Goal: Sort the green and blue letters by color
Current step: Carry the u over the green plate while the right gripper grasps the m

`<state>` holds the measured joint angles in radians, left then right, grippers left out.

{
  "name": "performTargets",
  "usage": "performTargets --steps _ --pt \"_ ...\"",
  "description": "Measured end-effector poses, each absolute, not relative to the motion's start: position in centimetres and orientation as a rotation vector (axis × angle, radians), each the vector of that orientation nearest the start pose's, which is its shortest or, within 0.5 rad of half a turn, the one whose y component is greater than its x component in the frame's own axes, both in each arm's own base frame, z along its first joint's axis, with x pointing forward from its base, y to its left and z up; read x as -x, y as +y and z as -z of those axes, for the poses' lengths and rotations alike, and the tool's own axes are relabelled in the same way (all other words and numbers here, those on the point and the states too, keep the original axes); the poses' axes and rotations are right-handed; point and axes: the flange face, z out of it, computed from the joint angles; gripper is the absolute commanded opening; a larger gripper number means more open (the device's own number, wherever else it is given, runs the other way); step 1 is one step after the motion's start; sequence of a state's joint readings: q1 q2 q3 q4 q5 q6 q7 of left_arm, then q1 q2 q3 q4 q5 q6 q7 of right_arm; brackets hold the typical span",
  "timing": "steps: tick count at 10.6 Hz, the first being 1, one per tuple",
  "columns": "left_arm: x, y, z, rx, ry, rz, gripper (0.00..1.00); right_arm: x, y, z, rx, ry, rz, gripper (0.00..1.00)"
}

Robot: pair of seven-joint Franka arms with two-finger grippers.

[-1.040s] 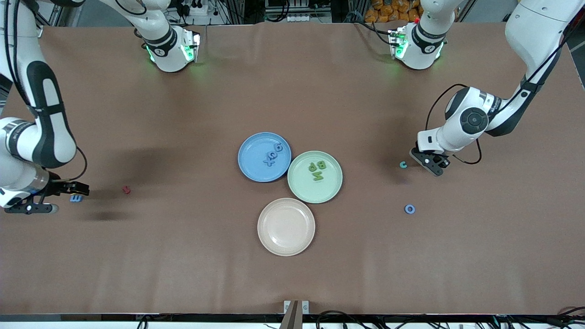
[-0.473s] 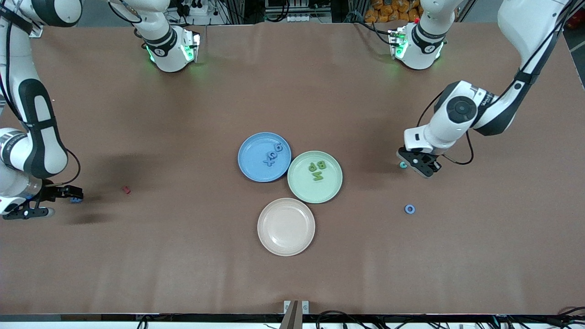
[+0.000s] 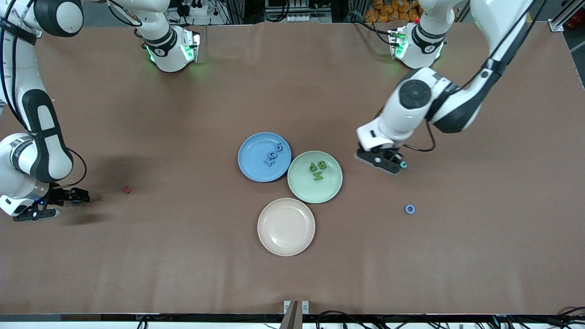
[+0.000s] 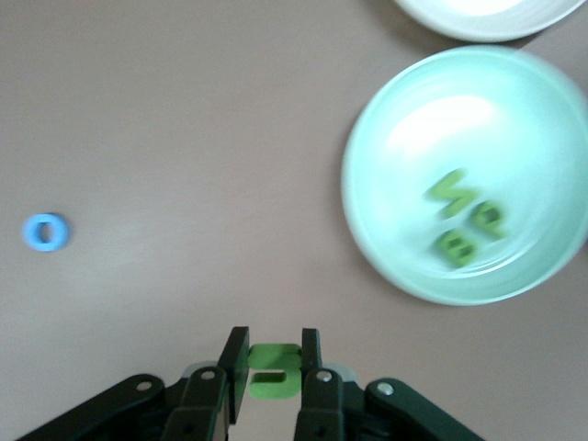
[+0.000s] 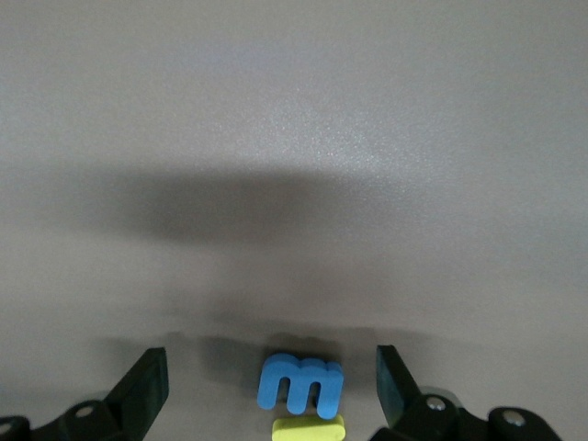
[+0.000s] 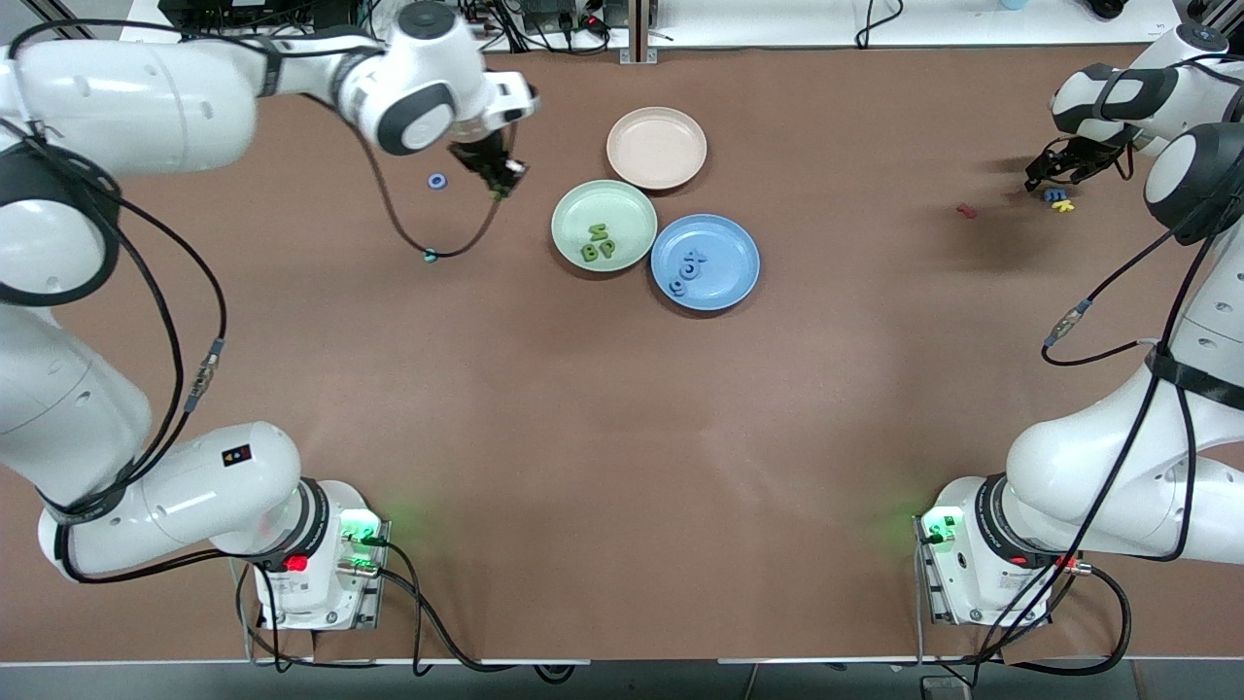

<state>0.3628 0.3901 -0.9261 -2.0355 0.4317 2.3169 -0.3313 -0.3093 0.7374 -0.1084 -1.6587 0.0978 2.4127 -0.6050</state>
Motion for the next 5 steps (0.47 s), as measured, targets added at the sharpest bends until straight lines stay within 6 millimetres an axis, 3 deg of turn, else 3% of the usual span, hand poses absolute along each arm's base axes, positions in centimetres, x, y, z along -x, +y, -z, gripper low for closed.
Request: performTargets --steps 2,4,5 --pt "-51.3 -34.1 -32.3 3.164 0.576 0.096 0.0 -63.0 -27.2 -18.3 3.146 -0.22 0.044 1.0" --pt "-51.4 -36.7 -30.0 3.198 0.418 0.047 0.15 -62.8 -27.7 -18.3 3.152 -0.207 0.058 1.0" --pt "-51.2 -38.2 -29.4 3.204 0.36 0.042 0.18 -62.5 -28.3 -18.3 3.153 -0.194 0.058 1.0"
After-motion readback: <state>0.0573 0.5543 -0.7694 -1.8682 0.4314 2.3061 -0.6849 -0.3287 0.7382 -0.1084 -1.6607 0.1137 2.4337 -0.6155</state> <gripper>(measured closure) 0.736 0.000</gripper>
